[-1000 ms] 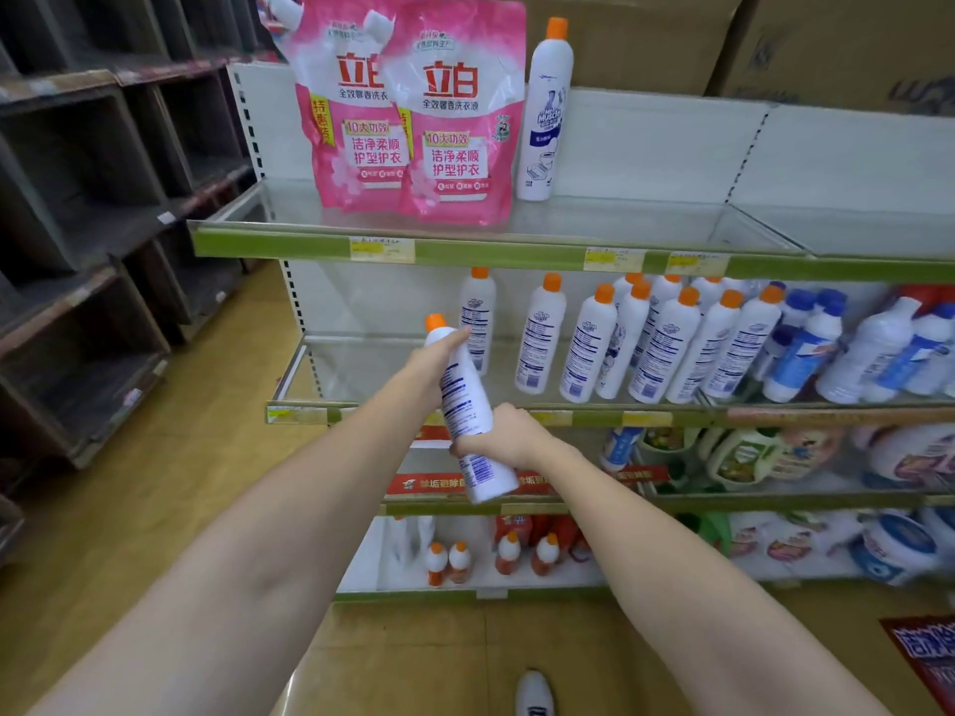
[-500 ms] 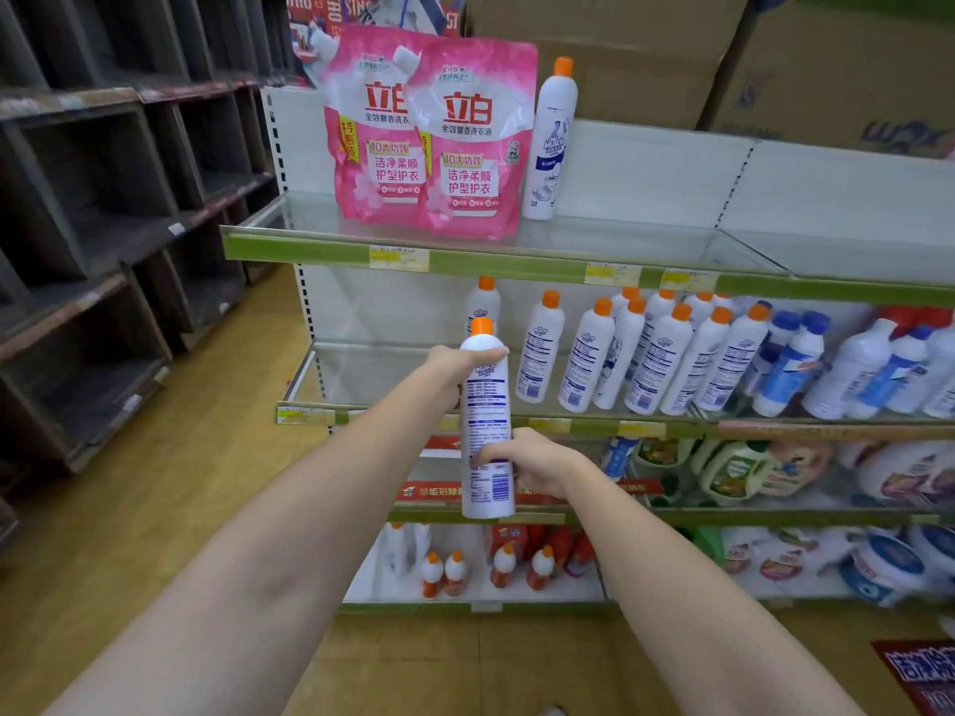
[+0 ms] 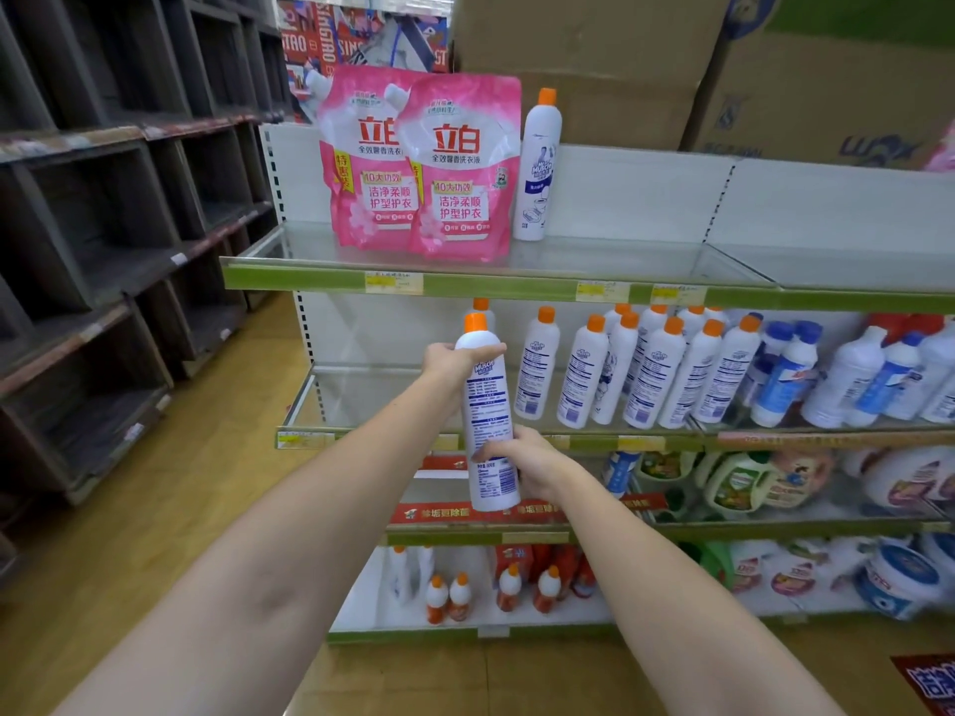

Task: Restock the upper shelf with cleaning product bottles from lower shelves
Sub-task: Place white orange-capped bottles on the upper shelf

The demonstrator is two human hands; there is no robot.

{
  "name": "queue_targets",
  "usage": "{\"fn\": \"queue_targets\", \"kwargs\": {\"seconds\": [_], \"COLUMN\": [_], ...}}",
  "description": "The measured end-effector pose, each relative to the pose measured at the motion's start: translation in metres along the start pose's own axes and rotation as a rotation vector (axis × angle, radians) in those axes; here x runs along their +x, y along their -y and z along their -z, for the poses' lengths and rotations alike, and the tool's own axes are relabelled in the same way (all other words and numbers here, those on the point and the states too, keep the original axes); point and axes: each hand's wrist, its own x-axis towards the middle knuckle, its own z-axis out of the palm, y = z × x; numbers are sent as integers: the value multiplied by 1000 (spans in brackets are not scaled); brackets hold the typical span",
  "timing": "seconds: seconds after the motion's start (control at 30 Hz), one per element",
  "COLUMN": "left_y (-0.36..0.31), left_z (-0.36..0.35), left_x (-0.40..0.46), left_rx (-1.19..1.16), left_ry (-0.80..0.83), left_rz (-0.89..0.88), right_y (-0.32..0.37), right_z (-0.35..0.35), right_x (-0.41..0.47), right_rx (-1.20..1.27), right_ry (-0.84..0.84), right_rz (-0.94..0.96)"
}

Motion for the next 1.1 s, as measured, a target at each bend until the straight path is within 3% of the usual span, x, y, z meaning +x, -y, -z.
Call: {"fn": "queue_targets", "kwargs": {"seconds": [0.13,0.3,0.37,0.53,0.7,0.87,0.97,1.1], "left_y": [-15,-43,-56,-98,-146,-198,-230,-258], "left_z": [-8,-29,-40,-65,-80,-84,-89,-96], "left_x": [8,1,-3,-2,0,13,21,40], "left_rx": [49,417,537,529,223,193,247,250], "left_ry": [39,57,24,8,166,314,396,407], "left_rz": [-103,-257,-304,-499,-552,-665,-675,-684], "right_y": [16,37,46,80,129,173,196,221], "right_z": [-2,0,5,21,56,90,100,105], "right_x": [5,3,2,7,6,11,30,62], "right_rx": [-197,-639,-724,-634,-272,-274,-284,-315], "right_ry": [-203,-618,-686,-662,-435,-336,-385,-632], "right_rz": [143,310,335,417,448,466,503,580]}}
